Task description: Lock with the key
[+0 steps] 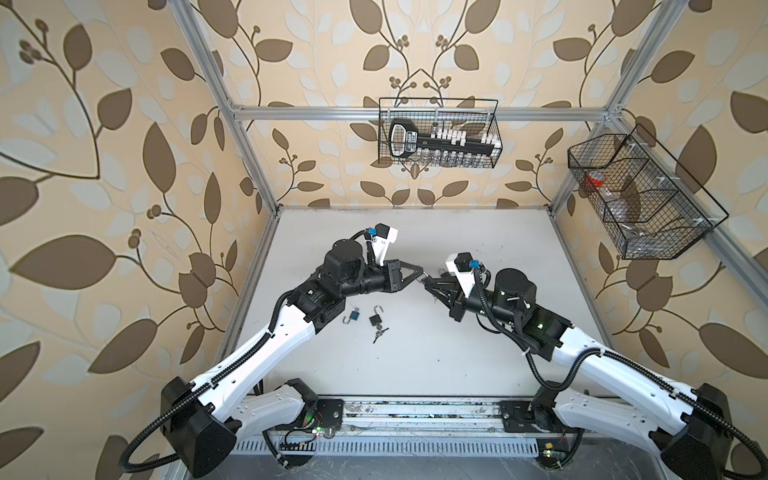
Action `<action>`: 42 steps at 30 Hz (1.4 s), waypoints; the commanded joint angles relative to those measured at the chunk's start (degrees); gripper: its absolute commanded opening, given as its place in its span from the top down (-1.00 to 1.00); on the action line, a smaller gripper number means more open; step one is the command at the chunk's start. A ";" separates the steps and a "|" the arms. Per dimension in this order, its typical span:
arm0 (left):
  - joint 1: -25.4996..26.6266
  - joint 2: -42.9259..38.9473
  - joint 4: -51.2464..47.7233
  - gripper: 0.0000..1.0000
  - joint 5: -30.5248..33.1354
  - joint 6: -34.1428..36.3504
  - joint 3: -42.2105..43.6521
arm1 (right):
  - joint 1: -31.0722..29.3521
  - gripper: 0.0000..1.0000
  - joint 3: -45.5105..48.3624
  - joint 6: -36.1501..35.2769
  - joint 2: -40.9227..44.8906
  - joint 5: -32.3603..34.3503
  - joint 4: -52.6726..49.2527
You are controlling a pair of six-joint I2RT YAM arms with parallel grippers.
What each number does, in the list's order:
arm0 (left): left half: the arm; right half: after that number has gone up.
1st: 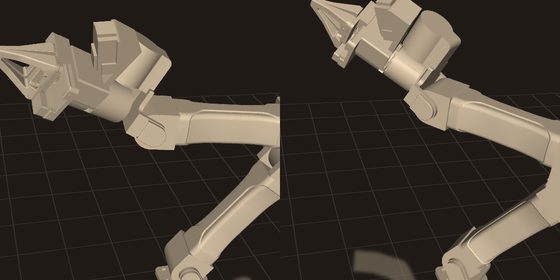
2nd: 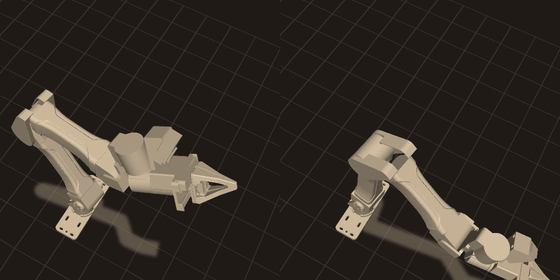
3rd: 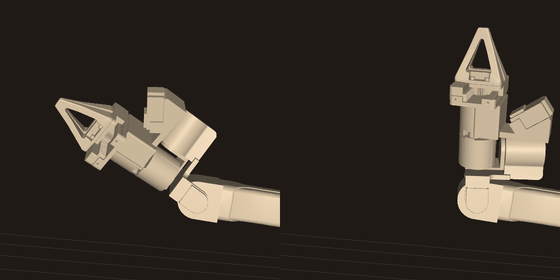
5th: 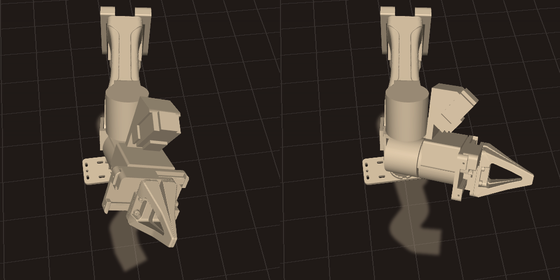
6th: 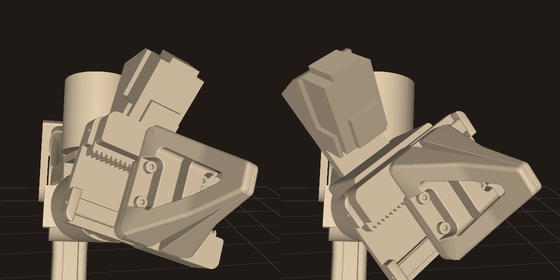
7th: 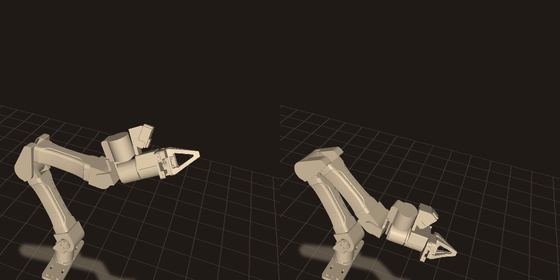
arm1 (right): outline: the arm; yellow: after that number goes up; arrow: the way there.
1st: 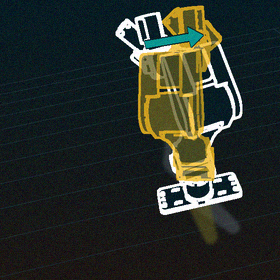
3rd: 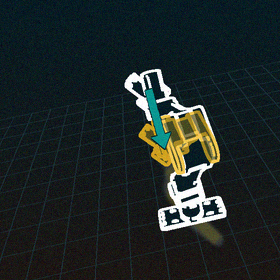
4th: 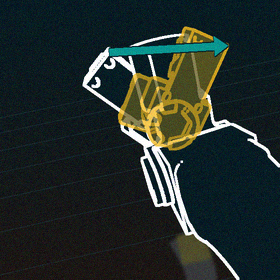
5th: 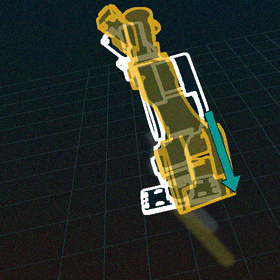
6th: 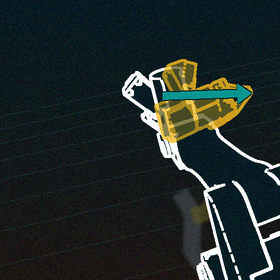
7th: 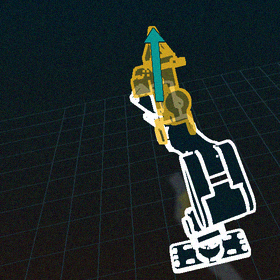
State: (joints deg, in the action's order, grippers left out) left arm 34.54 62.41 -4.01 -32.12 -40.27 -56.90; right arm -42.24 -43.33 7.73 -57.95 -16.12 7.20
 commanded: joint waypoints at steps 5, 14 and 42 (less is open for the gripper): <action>0.13 -4.32 2.14 1.00 -0.94 6.16 -2.02 | 1.52 1.00 -6.75 4.91 -0.68 -11.86 -1.44; 0.17 -6.42 3.03 1.00 -6.38 10.31 -4.42 | 4.09 1.00 -11.93 11.16 -1.41 -26.15 -1.75; 0.14 -4.76 3.11 1.00 -12.57 11.51 -6.61 | 5.20 1.00 -12.98 31.82 -3.01 -41.71 14.32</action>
State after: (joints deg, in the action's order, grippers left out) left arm 34.54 56.27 -1.52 -44.88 -29.08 -63.99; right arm -36.23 -55.29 38.68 -61.21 -54.02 15.14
